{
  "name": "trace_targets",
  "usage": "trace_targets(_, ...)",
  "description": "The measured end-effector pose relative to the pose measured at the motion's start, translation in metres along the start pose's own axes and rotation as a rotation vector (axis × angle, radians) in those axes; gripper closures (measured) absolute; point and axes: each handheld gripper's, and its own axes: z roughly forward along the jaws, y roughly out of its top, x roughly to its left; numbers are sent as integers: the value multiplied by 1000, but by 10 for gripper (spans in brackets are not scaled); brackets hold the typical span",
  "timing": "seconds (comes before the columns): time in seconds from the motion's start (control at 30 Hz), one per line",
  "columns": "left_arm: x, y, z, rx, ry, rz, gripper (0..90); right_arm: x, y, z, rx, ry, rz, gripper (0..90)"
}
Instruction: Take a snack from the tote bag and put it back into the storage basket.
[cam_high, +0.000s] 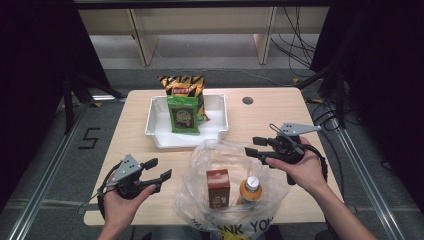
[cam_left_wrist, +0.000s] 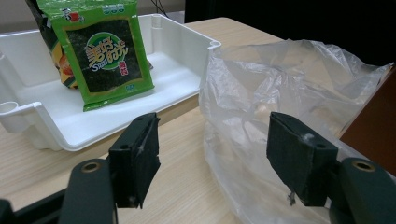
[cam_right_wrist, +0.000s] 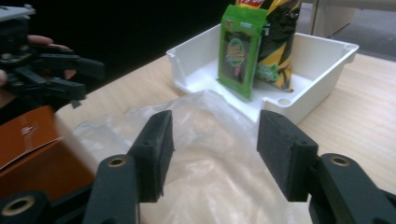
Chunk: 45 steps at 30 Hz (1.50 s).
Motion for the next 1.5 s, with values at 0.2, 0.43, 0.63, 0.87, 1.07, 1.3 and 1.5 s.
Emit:
trace_targets(0.2,4,-2,-1,10,23,-10,340,11,-10,-12,-19,27,-24,373)
trace_targets(0.43,9,-4,-1,14,34,-15,341,25,-19,-23,-22,34,-64,349)
trace_targets(0.63,9,-4,-2,8,38,-26,341,32,-25,-25,-28,48,-68,319)
trace_targets(0.87,10,-5,-1,11,35,-19,339,42,-29,-26,0,63,-41,288)
trace_targets(1.07,11,-5,-2,8,34,-17,338,45,-37,-21,27,42,-72,249)
trace_targets(1.3,11,-5,-2,12,37,-15,337,45,-48,-17,63,46,-75,238)
trace_targets(1.5,11,-5,-3,11,38,-16,336,45,-58,-11,85,63,-51,233)
